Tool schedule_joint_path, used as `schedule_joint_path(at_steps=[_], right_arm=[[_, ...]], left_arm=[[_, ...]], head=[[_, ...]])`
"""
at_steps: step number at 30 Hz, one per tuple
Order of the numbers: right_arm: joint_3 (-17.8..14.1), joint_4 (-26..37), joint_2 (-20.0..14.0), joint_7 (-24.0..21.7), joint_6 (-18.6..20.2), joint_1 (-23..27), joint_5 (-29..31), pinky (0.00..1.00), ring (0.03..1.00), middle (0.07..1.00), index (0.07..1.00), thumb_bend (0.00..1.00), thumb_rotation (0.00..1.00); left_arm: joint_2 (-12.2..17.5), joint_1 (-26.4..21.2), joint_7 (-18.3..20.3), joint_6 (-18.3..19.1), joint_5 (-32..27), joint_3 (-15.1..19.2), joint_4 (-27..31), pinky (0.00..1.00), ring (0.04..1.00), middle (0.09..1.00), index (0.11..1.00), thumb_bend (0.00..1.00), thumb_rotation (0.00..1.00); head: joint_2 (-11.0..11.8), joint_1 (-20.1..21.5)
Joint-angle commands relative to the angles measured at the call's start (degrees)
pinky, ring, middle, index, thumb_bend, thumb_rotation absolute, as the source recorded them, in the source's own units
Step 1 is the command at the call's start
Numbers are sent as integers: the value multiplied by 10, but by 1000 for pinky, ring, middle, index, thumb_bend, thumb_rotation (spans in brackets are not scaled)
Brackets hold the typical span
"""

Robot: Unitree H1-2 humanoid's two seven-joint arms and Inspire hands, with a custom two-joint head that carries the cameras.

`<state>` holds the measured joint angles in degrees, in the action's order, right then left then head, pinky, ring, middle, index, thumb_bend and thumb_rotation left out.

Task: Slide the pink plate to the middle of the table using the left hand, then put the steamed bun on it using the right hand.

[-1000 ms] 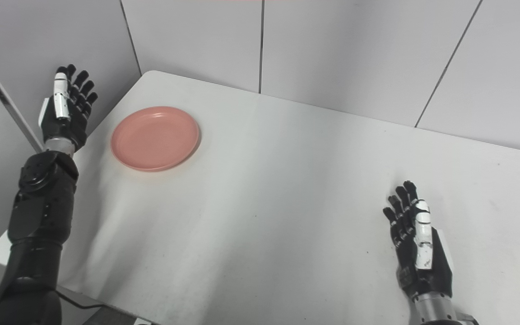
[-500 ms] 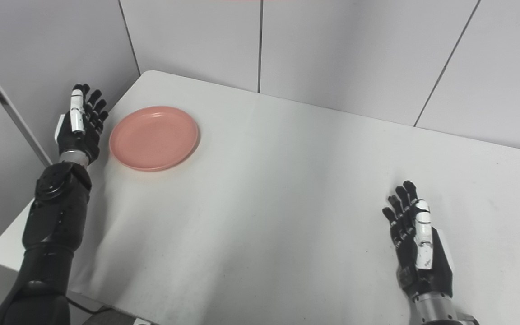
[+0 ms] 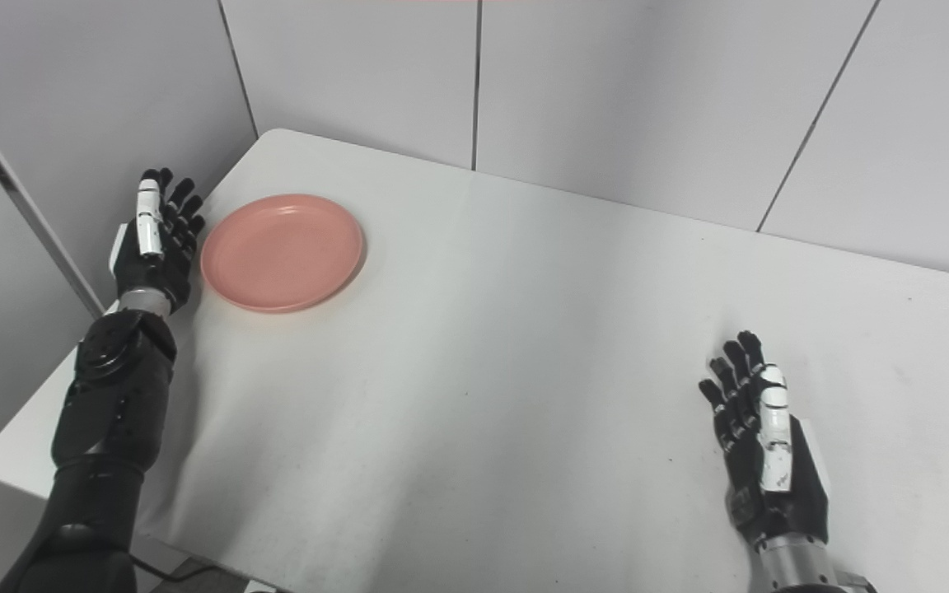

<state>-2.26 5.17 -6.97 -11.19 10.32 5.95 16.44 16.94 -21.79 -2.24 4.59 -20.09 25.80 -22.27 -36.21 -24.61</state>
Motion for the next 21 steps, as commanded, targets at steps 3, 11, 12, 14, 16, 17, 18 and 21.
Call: schedule_joint_path(at_steps=[3, 11, 12, 14, 16, 17, 18, 21], right_arm=[[-3, 16, -4, 1, 6, 4, 1, 1000, 1000, 1000, 1000, 178, 1000], [-4, 9, -1, 1, 1, 6, 1, 1000, 1000, 1000, 1000, 177, 1000], [-4, 9, -1, 0, 1, 6, 2, 1000, 1000, 1000, 1000, 179, 1000], [-3, 9, -2, 0, 1, 6, 1, 1000, 1000, 1000, 1000, 181, 1000], [-2, 9, -2, 0, 1, 6, 1, 1000, 1000, 1000, 1000, 188, 1000], [-3, 10, -1, 0, 2, 6, 1, 1000, 1000, 1000, 1000, 188, 1000], [-2, 9, -1, 0, 2, 6, 0, 1000, 1000, 1000, 1000, 189, 1000], [-1, 10, 0, 2, 2, 5, -2, 1000, 1000, 1000, 1000, 185, 1000]], left_arm=[[-1, 2, 5, -17, -2, -4, 4, 983, 963, 949, 960, 473, 1000], [-21, 12, 13, -29, 0, -24, -6, 964, 970, 947, 956, 457, 1000], [-23, 12, 15, -31, 1, -28, -8, 965, 966, 946, 954, 455, 1000], [-27, 12, 17, -31, 0, -37, -10, 972, 962, 945, 952, 456, 1000], [-35, 12, 18, -25, -1, -48, -8, 985, 967, 951, 963, 453, 1000], [-38, 12, 19, -22, 0, -52, -7, 988, 968, 952, 968, 454, 1000], [-41, 12, 21, -22, 2, -58, -7, 988, 968, 953, 969, 454, 1000], [-49, 13, 25, -19, 5, -73, -6, 980, 972, 959, 971, 449, 1000]], head=[[1, 1], [1, 3], [1, 4], [1, 6], [1, 7], [1, 7], [0, 9], [0, 11]])
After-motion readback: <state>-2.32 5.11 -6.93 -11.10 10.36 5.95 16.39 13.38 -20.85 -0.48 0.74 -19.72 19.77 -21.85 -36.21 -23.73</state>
